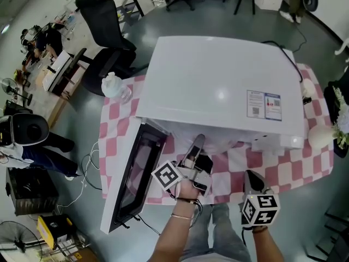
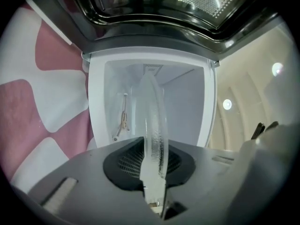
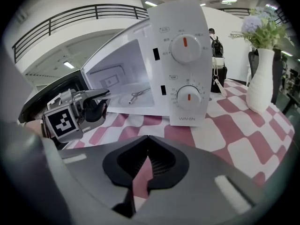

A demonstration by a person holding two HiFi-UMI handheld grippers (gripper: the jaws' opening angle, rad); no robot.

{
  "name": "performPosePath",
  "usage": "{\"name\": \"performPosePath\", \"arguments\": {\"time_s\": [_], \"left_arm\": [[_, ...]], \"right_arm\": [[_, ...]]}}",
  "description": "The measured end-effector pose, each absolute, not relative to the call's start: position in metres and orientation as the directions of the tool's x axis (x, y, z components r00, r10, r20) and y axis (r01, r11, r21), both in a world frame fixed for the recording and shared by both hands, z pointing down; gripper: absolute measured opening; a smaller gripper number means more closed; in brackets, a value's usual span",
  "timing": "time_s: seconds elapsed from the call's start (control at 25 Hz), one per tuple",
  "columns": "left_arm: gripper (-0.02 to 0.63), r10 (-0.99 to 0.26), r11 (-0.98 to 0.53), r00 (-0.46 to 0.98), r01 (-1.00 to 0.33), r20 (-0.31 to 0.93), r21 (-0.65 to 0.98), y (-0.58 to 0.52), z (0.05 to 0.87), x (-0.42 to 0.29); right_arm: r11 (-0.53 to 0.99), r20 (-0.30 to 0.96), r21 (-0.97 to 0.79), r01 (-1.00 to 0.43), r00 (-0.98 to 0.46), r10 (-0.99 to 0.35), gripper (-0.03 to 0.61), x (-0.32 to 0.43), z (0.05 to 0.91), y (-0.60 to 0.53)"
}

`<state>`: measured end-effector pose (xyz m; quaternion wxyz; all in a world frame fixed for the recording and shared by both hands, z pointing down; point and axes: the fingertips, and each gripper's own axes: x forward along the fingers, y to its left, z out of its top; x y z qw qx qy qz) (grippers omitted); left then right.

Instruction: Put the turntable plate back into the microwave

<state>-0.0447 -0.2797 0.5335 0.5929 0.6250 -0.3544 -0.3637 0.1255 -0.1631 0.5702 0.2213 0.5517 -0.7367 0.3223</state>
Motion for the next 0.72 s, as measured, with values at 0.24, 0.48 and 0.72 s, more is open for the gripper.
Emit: {"name": "performPosePath", "arguments": {"time_s": [0.24,0.48,0.72], "left_arm": [[0.044,-0.878,-0.034,0.477,-0.004,-0.028,0.999,-0.292,0.538,-0.041],[0.044,-0.878,-0.022,0.479,-0.008,-0.016,1.0,-0.301,0.54,-0.037],[0.048,-0.882,0.002,0.47,0.007,-0.002,1.0,-0.31,0.541,-0.034]], "right_arm": [[0.182,0.69,-0.237,-0.954,-0.298,-0.66,0.009,0.127,0.574,-0.163],[0.191,0.695,-0.239,-0.952,-0.305,-0.651,0.009,0.126,0.577,-0.164],[0.197,0.693,-0.25,-0.948,-0.317,-0.648,0.009,0.122,0.578,-0.166]]}}
